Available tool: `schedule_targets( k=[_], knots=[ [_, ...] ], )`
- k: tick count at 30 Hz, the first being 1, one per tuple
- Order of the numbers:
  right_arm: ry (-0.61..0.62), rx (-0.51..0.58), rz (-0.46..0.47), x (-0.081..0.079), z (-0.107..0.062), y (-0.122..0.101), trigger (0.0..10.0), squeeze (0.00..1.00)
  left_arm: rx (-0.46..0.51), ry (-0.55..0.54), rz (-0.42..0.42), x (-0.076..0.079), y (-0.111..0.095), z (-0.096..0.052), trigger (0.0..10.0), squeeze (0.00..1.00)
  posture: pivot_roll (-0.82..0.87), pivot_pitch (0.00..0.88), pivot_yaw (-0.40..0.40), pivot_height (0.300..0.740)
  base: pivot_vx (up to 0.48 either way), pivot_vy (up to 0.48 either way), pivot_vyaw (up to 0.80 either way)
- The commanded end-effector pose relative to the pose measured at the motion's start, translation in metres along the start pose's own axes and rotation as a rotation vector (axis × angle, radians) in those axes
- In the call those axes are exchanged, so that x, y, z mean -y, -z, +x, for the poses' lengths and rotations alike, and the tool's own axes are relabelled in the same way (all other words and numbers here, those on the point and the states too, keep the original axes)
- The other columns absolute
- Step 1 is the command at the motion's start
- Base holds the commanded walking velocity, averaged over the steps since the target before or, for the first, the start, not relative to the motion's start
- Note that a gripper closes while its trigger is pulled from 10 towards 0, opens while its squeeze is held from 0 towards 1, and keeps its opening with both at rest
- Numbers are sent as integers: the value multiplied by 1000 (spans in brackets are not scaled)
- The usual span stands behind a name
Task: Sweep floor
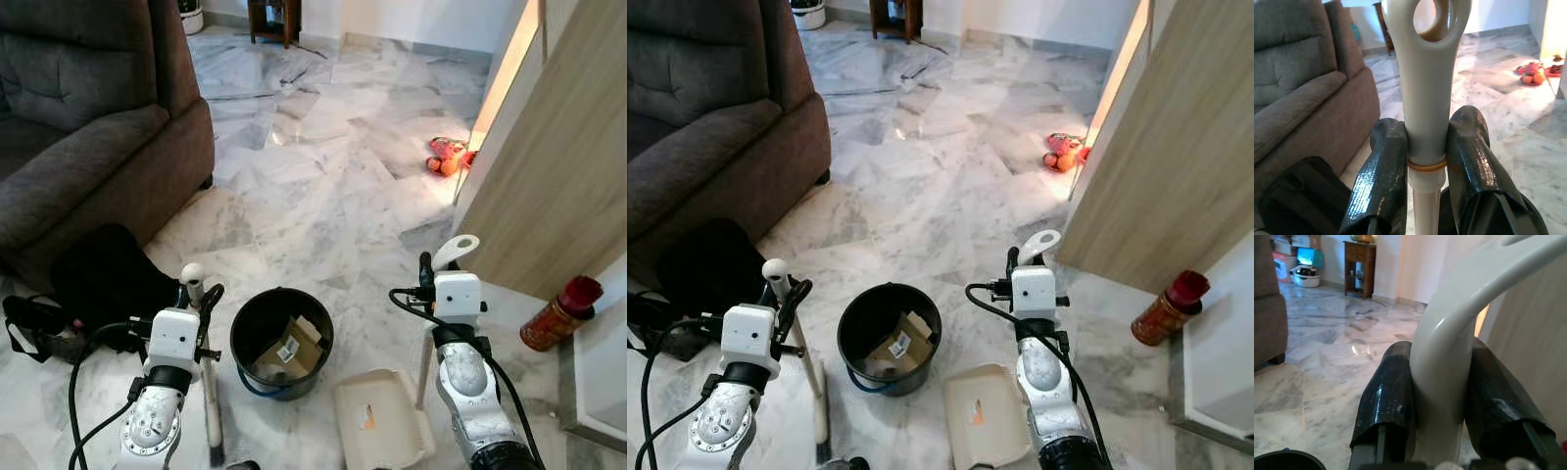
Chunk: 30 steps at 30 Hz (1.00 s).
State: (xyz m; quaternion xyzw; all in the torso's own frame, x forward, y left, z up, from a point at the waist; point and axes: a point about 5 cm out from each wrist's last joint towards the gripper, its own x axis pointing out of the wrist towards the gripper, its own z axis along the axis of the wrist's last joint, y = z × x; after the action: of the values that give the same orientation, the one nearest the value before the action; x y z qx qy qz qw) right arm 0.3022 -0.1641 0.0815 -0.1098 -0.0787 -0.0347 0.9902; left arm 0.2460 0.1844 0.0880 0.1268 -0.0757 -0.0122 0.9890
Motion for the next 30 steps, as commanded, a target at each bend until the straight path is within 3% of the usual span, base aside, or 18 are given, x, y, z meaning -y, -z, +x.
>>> schedule_targets(
  k=[1, 30],
  knots=[
    [-7, 23, -10, 0, 2, -4, 10000, 0, 20, -11, 9, -2, -2, -1, 10000, 0, 69, 96, 2, 740, -259, 0, 0],
    [-5, 23, -8, 0, 5, -5, 10000, 0, 23, -15, 2, 1, -1, 0, 10000, 0, 65, 96, -5, 740, -236, 0, 0]
  ],
)
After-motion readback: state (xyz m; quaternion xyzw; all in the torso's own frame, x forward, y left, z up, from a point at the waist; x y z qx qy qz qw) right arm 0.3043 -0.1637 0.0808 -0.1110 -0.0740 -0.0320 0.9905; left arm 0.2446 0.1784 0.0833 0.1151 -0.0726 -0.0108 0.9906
